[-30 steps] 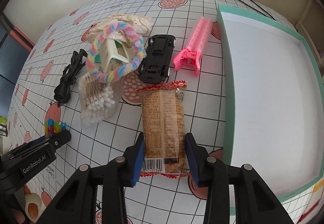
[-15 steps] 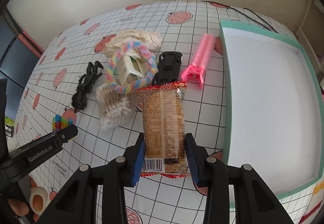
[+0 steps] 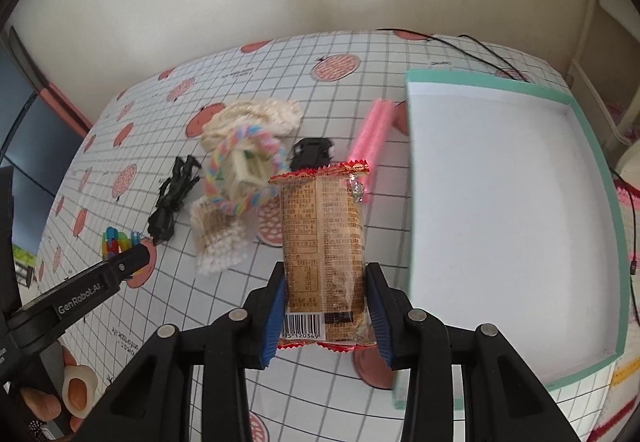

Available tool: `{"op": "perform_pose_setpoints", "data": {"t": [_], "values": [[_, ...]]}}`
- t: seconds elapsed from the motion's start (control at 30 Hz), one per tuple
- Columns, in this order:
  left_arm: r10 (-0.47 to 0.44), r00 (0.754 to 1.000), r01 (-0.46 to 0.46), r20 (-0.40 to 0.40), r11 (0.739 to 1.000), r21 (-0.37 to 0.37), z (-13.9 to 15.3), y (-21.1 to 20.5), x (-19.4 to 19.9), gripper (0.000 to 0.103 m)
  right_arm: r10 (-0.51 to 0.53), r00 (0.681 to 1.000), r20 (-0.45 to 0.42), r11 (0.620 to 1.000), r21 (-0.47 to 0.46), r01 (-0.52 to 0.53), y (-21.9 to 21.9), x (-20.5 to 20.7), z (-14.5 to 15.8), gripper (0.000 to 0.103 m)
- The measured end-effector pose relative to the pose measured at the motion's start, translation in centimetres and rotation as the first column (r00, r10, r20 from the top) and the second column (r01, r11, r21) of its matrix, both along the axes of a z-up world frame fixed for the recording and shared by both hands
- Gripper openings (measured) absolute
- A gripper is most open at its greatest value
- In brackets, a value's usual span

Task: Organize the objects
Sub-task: 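Lift the block toy and bread snack and carry both over the tray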

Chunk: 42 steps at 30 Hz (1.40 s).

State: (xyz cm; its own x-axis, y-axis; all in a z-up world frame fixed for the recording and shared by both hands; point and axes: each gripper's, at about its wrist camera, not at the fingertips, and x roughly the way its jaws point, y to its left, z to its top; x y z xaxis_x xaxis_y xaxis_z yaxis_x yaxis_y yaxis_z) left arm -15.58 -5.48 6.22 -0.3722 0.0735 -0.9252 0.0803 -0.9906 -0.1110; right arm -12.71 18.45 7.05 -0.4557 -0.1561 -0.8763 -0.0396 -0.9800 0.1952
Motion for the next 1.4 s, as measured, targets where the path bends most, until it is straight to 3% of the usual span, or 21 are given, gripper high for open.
{"op": "perform_pose_setpoints", "data": {"t": [0.33,0.63,0.93,1.4], "values": [[-0.122,0.988,0.127,-0.097,0.991,0.044,2.4,7.4,1.2,0.039,-0.193,0.980,-0.045,0.981,-0.044,0.191,7.9,1.7,0.5,0.040],[-0.266,0.954,0.274,-0.142,0.961,0.044,3.5,15.3,2.0,0.039,-0.328,0.941,-0.086,0.944,-0.062,0.324,14.2,2.8,0.4,0.040],[-0.356,0.924,0.366,-0.142,0.929,0.057,2.3,21.5,1.9,0.040,-0.360,0.926,-0.115,0.933,-0.010,0.361,17.6,3.3,0.0,0.040],[-0.415,0.901,0.425,-0.125,0.902,0.071,-0.4,25.2,0.0,0.040,-0.347,0.932,-0.109,0.935,0.036,0.352,18.7,1.5,-1.8,0.040]]}}
